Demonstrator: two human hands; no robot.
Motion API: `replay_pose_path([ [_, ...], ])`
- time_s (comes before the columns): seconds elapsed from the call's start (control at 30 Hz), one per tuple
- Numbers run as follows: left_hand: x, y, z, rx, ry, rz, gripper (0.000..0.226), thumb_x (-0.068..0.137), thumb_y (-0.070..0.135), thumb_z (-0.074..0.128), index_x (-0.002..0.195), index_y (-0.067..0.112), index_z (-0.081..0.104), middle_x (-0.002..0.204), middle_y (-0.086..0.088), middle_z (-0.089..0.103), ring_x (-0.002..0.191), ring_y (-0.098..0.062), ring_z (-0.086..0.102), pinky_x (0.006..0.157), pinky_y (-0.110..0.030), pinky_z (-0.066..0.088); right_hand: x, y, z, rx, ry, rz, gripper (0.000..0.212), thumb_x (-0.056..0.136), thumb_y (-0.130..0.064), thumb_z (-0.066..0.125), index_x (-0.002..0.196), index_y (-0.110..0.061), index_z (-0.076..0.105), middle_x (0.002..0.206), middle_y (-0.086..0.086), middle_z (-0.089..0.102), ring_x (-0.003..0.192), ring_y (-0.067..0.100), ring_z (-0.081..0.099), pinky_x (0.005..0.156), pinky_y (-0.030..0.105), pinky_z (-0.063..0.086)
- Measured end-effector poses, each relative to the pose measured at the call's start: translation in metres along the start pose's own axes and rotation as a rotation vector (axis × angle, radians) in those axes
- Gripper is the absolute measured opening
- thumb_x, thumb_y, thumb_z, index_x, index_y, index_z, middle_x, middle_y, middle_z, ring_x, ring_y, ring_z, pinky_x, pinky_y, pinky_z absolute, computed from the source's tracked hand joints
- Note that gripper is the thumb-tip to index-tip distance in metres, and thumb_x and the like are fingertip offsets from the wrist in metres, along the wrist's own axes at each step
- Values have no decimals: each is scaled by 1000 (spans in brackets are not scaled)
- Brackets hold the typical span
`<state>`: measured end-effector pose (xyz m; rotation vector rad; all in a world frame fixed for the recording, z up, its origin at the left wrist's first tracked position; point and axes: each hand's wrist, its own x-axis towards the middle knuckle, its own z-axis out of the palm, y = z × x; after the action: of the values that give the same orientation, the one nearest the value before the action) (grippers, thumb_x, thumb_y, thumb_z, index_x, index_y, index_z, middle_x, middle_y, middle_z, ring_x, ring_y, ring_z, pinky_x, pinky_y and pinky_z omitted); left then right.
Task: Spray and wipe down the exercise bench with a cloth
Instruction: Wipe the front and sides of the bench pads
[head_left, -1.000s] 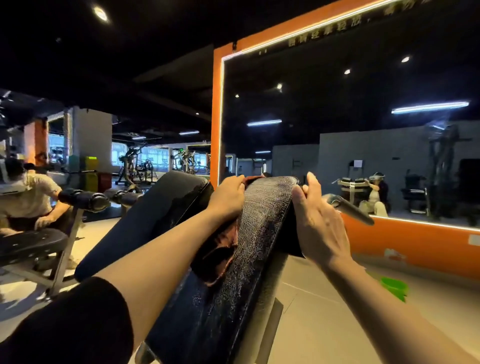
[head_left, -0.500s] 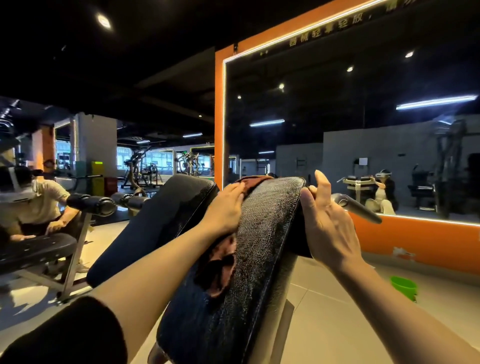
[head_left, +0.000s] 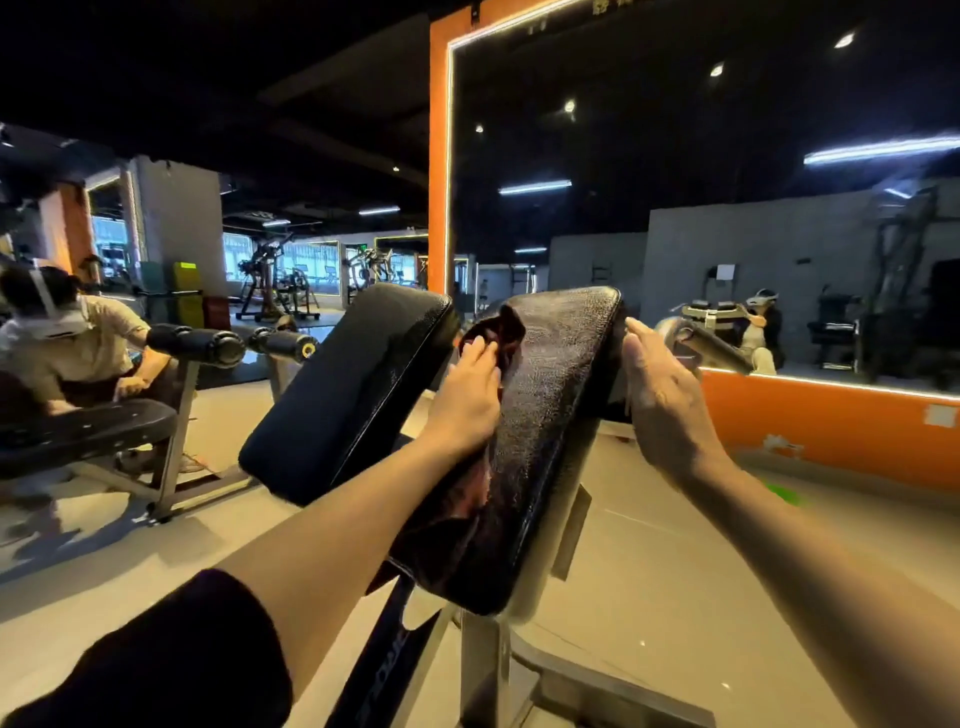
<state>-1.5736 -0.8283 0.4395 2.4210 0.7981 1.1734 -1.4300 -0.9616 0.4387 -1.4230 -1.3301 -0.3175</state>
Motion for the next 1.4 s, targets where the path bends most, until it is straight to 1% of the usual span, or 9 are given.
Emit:
replay_pose_path([
  [0.13,-30,40,13,-51,7,131,32,104,15,35,125,1,55,133,-12,51,127,-27,42,107,-41,31,-33,-19,17,60,25,26,68,95,-58,19,137,-13,47,137,6,53,122,14,49,106,31,38],
  [0.27,-81,10,7,-16,-8,287,44,104,11,36,148,7,32,157,-2,24,147,-13,13,113,-11,1,-57,-38,32,123,82,88,35,96,-50,22,99,-30,51,100,-1,54,89,8,52,77,17,39],
  [0.43,-81,-27,-9,14,50,-171,43,106,14,30,147,3,32,160,-10,19,149,-20,10,115,-25,5,-86,-48,46,134,100,147,61,94,-53,22,127,-9,49,123,6,53,110,19,50,94,37,41],
  [0.6,-131,15,9,-12,27,194,46,105,15,34,150,8,27,158,-1,20,145,-5,6,115,-16,-1,-96,-52,48,111,110,132,73,92,-60,17,129,-5,48,127,14,54,114,26,51,93,39,41],
  [0.8,-101,-41,-15,45,46,-325,46,106,15,26,150,3,23,161,-11,15,149,-25,10,121,-36,9,-108,-49,39,117,49,150,72,93,-58,17,131,-6,47,125,13,55,112,25,51,88,35,40],
  [0.97,-124,-6,4,-26,92,140,46,105,15,32,150,8,27,158,-1,23,147,-11,12,118,-18,1,-107,-45,43,67,66,124,77,90,-63,13,125,-6,50,116,12,56,101,23,53,82,32,40],
  [1.17,-83,-44,-18,-188,95,-311,43,106,19,31,147,7,36,152,-8,37,142,-22,31,114,-27,20,-109,-43,30,16,25,87,63,95,-53,17,125,-9,52,113,7,57,101,20,52,79,28,35],
  [1.3,-69,12,-38,-605,150,-203,33,106,25,31,117,19,62,104,-5,64,99,-20,58,94,-41,46,-104,-50,11,21,40,58,56,96,-49,24,120,-11,56,111,5,60,99,17,55,78,24,40],
  [1.4,-62,76,-48,-957,-8,-137,33,107,25,29,118,11,57,99,-11,64,87,-19,61,81,-31,51,-89,-69,-9,7,70,14,36,100,-37,46,121,-11,59,115,5,64,104,17,59,84,30,50],
])
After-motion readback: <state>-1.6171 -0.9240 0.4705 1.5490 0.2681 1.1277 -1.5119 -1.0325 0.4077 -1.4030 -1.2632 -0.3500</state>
